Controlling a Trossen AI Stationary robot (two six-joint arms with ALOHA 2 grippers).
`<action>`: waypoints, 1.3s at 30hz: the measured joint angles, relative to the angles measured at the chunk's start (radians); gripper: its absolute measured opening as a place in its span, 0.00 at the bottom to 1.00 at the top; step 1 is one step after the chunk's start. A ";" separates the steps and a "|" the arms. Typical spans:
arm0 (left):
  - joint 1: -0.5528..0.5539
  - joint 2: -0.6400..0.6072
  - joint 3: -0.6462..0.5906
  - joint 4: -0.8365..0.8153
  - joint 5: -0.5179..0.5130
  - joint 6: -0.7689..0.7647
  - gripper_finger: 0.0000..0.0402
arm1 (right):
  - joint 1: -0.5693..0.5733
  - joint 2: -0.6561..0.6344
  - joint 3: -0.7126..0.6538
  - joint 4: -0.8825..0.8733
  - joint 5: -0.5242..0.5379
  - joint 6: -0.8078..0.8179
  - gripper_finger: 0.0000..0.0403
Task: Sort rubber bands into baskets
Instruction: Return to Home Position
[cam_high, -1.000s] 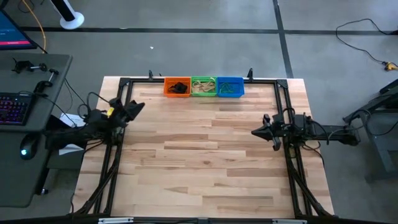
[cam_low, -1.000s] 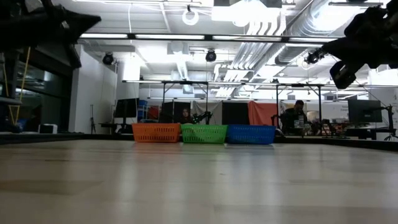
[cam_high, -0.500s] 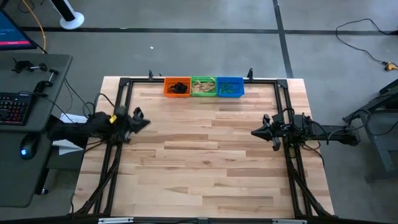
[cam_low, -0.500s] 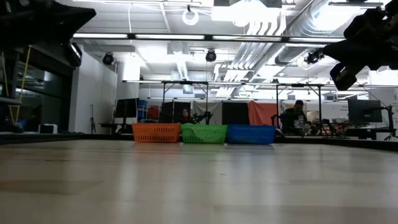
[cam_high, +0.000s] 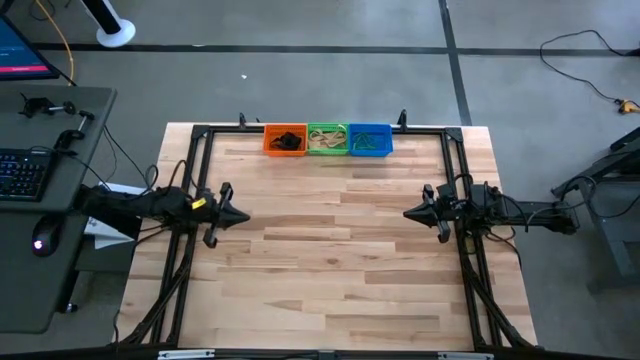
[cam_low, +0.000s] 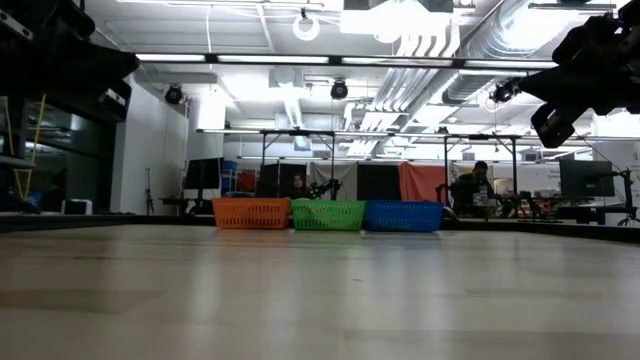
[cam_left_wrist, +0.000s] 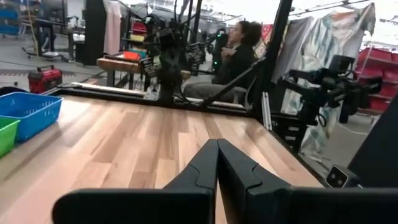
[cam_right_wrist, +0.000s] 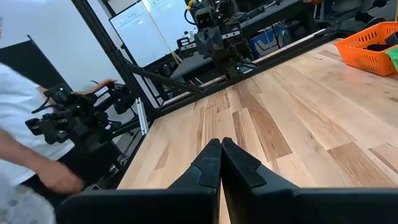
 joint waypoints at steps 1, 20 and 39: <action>0.002 0.002 0.000 0.000 -0.001 0.000 0.00 | 0.000 0.000 0.000 0.000 0.000 0.000 0.00; 0.003 0.016 0.000 -0.011 -0.005 -0.003 0.00 | 0.000 0.000 0.000 -0.011 0.000 0.000 0.00; 0.003 0.016 0.000 -0.011 -0.005 -0.002 0.00 | 0.000 0.000 0.000 -0.011 0.000 0.000 0.00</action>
